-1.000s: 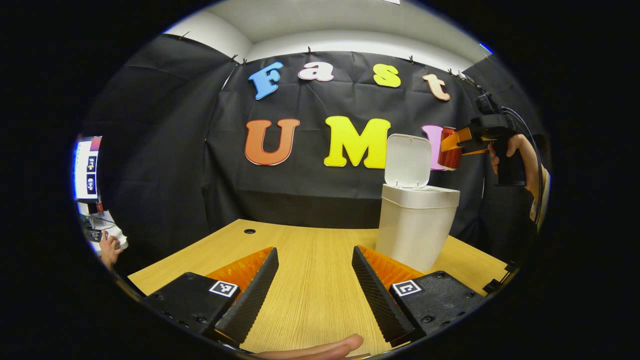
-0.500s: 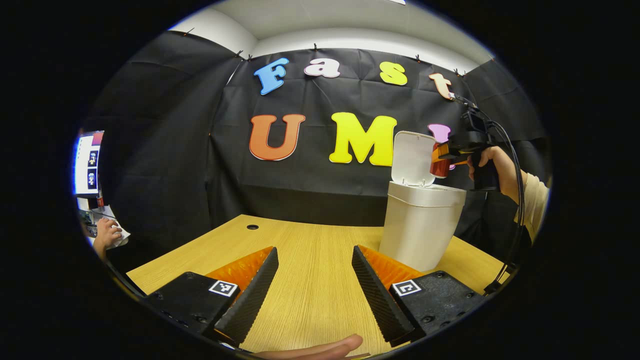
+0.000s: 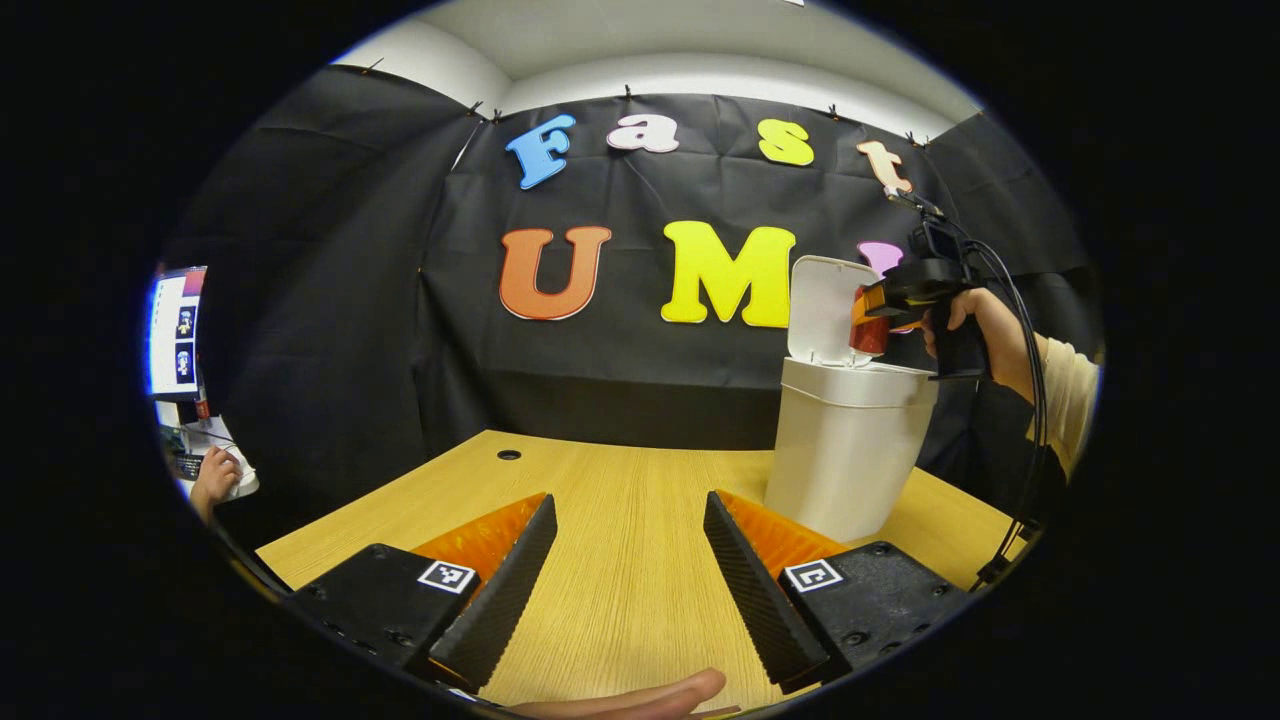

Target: Press the lid of the desktop garbage bin to open it, pick up the crumpled paper on the desktop and throw it into the bin, then pick up the pop can on the desktop and drop it into the bin, and finally close the garbage bin lid.

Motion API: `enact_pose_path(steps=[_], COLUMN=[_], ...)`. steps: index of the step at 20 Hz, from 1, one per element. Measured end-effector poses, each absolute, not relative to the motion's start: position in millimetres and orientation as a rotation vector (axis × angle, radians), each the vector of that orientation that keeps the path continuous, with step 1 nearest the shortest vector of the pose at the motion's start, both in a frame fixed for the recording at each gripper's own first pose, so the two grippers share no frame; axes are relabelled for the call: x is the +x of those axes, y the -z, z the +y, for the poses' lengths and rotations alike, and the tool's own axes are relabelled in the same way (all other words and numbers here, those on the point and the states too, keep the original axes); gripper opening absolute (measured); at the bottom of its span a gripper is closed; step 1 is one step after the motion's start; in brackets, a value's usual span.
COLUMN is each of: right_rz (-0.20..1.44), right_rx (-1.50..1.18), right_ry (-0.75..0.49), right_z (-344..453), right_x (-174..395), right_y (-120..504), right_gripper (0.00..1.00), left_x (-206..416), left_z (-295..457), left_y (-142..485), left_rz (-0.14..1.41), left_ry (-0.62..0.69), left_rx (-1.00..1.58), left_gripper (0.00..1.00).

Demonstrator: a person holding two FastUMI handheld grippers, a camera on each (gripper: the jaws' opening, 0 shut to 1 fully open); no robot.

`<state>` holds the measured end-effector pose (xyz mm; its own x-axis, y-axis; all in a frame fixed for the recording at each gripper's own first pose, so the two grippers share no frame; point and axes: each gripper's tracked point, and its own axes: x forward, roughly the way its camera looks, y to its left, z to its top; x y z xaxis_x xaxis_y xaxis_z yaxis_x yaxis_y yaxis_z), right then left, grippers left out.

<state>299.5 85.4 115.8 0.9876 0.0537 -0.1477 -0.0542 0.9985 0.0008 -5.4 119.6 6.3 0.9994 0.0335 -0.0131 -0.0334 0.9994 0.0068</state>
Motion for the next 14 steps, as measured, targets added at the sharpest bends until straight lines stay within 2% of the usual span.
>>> enact_pose_path(steps=[11, 12, 14], right_rz=[0.098, 0.088, 0.064], right_rx=[0.021, 0.025, 0.029], right_ry=[-0.079, -0.074, -0.079], right_z=[88, 88, 92], right_x=[286, 285, 282], right_y=[-149, -155, -167], right_gripper=[0.83, 0.8, 0.82], left_x=[-13, -15, -17], left_z=[112, 110, 111], left_y=[-13, -15, -18], left_rz=[-0.002, -0.006, -0.016], left_ry=[-0.015, -0.01, -0.014], left_rx=[0.019, 0.015, 0.026], left_gripper=[0.96, 0.96, 0.96])
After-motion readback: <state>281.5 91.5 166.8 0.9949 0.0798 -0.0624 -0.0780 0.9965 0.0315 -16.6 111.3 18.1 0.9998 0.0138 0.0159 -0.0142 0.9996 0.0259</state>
